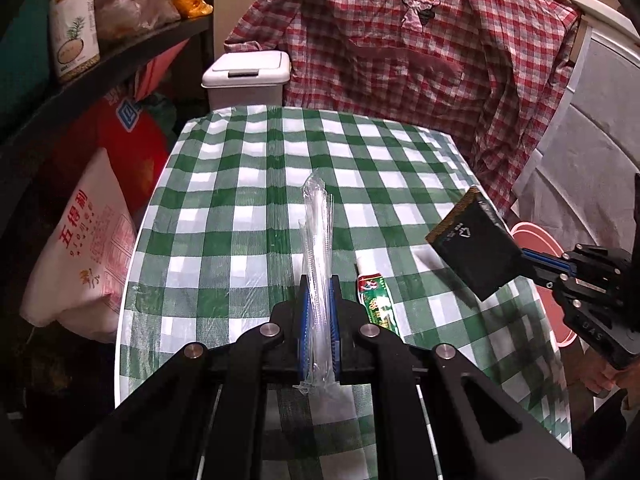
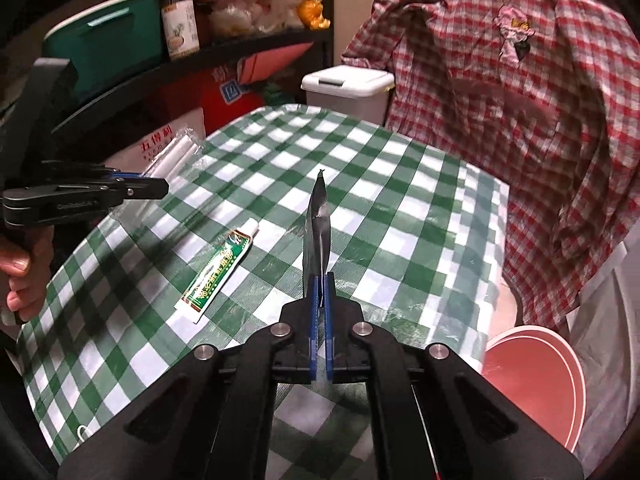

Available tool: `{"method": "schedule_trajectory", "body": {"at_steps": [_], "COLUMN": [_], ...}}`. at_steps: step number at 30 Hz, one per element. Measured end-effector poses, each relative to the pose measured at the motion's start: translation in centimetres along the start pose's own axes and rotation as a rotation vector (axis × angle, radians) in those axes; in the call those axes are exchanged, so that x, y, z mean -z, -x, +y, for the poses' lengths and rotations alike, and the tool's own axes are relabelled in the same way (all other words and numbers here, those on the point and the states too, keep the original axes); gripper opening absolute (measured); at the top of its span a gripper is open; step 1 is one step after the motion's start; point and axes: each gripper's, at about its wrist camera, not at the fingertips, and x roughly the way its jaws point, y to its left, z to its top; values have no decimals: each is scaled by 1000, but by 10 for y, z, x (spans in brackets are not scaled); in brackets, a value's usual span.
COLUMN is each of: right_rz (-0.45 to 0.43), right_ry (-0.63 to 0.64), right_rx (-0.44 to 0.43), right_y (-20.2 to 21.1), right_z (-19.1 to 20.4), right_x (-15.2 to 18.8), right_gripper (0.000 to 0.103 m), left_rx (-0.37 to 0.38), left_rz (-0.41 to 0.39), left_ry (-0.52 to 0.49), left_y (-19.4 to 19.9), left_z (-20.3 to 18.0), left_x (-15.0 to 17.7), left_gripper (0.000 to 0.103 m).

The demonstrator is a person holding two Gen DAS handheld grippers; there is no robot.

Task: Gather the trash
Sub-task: 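Close the left tool on the clear sleeve while the right tool grips the black packet, then carry the clear sleeve with the left tool and black packet with the right tool over the bucket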

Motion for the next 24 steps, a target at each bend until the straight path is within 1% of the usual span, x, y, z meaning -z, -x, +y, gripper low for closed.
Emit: {"method": "schedule_trajectory", "body": {"at_steps": [12,24], "right_rz": [-116,-225], "right_ry": [-67,-180], "right_rx": [43,146], "right_y": [59,121], "right_z": [-15,-46], "right_x": [-1,14], "right_gripper": [3,3], "left_rx": [-3,-2], "left_rz": [-75,-164], "left_ry": [11,13], "left_y": [31,60], "left_z": [-26,-59], "left_x": [-5,-10], "left_gripper": [9,9]}}
